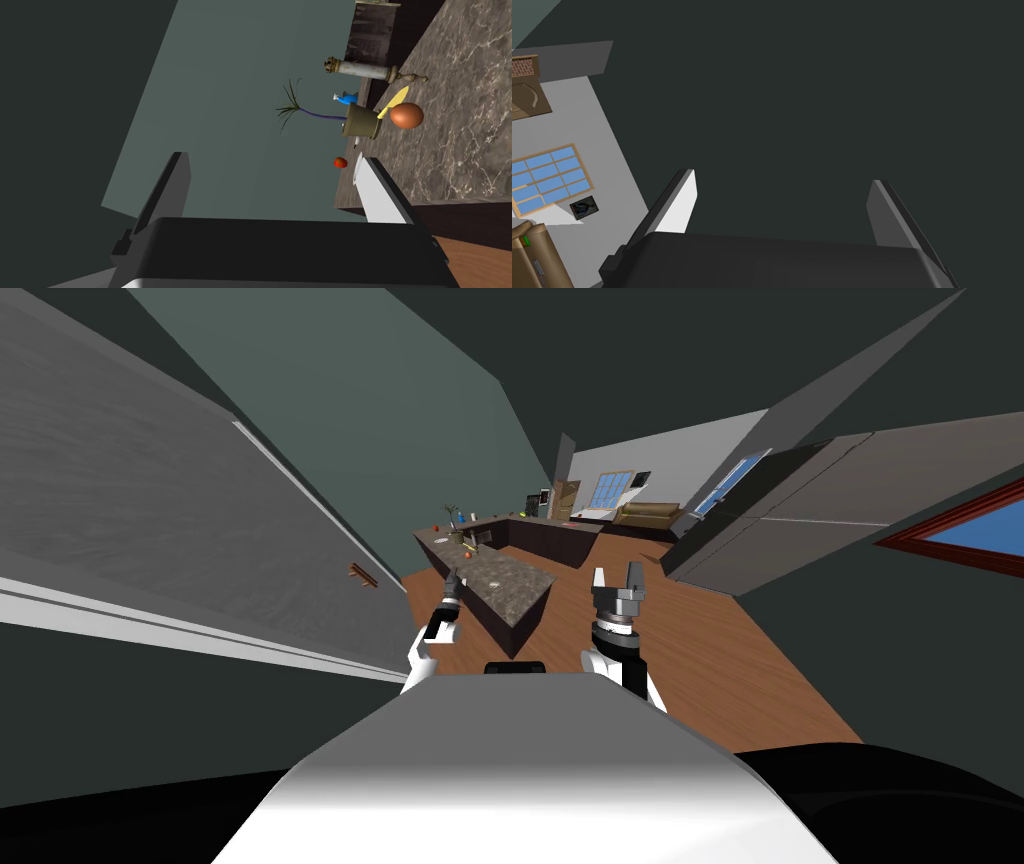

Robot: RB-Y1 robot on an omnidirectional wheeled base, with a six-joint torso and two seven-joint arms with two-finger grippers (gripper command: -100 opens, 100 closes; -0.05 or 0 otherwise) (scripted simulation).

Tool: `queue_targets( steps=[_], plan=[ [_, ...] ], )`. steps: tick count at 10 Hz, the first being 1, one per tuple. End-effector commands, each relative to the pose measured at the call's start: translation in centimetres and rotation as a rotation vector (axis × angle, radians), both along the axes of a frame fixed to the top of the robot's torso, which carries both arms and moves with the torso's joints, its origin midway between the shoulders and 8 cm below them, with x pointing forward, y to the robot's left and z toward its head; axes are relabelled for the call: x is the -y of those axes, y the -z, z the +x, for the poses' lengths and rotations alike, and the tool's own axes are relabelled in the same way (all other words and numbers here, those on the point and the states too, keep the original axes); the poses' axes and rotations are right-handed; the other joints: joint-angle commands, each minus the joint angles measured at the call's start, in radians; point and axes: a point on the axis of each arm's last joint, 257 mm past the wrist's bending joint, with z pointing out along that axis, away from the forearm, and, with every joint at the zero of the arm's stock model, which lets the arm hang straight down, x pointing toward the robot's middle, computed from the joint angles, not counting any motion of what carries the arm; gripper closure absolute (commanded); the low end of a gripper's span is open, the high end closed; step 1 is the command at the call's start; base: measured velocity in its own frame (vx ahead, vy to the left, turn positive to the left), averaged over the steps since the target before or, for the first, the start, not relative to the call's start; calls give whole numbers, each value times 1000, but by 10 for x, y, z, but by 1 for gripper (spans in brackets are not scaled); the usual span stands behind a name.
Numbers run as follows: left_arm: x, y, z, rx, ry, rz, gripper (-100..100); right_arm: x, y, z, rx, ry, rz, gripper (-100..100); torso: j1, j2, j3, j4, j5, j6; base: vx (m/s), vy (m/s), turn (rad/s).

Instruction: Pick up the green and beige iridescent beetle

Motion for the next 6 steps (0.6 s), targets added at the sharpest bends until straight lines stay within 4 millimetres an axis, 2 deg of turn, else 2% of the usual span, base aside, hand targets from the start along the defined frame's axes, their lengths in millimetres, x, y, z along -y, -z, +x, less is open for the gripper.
queue_targets(
  steps=[1,4,5,6],
  plan=[
    [-2,16,10,-46,0,-3,-100,0,0,0,0,0,0,0,0,0,0,0,0,0,-8,2,-23],
    [-7,38,39,-139,8,-9,-100,0,0,0,0,0,0,0,0,0,0,0,0,0,-9,4,-34],
    [-7,48,43,-167,5,-9,-100,0,0,0,0,0,0,0,0,0,0,0,0,0,-6,5,-25],
    [-7,48,43,-167,5,-9,-100,0,0,0,0,0,0,0,0,0,0,0,0,0,0,0,0]
  ],
)
